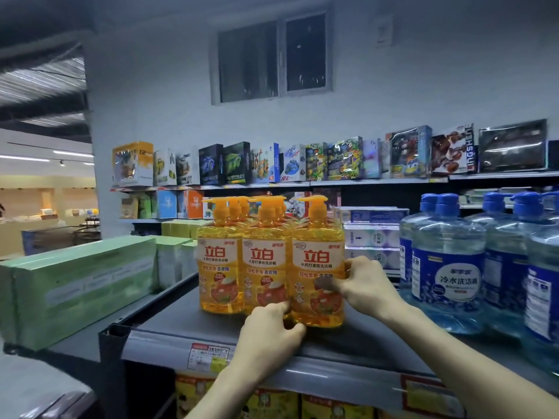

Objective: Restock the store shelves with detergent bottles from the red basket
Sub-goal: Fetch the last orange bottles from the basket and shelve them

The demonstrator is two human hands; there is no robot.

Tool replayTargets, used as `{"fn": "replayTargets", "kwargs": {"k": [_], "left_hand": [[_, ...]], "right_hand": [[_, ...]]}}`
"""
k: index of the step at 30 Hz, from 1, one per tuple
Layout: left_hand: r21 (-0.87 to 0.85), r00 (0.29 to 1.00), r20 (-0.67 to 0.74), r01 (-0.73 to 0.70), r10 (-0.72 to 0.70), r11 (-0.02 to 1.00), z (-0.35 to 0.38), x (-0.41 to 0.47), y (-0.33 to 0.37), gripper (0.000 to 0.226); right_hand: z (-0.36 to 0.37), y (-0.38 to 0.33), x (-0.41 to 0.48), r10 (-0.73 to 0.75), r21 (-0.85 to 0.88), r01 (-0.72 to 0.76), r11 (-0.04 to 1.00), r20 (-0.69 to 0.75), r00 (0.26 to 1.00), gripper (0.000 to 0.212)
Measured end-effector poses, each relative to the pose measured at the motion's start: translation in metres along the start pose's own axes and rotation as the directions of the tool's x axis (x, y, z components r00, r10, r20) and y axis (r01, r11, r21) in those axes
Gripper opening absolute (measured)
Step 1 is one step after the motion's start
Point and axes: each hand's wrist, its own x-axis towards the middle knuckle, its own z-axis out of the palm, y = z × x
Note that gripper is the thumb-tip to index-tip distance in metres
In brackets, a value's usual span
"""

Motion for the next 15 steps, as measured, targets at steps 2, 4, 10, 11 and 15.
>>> {"fn": "replayTargets", "kwargs": {"k": [2,4,10,11,15], "left_hand": [[0.021,1.000,-0.019,-0.013,0.014,1.000,-0.001,0.003,-0.005,0.036],[0.056,1.000,-0.025,-0.016,0.017,0.998,-0.001,0.003,-0.005,0.038],[0.106,0.999,-0.045,0.010,-0.005,0.994,-0.003,-0.003,0.002,0.036],[0.093,0.999,-0.054,0.014,-0.009,0.996,-0.003,-0.003,0.002,0.037],[0.120,0.998,-0.065,0.023,-0.016,0.993,-0.001,-0.005,0.006,0.035]], "right_hand": [[0.001,-0.001,0.000,0.017,-0.002,-0.017,1.000,-0.012,1.000,0.033],[0.002,-0.002,-0.002,0.038,-0.003,-0.038,0.999,-0.040,0.998,0.033],[0.018,-0.005,-0.018,0.120,-0.029,-0.121,0.992,-0.049,0.992,0.019],[0.021,-0.003,-0.021,0.126,-0.114,-0.130,0.985,-0.040,0.991,0.013],[0.032,0.000,-0.031,0.177,-0.252,-0.194,0.948,-0.089,0.980,0.028]]}}
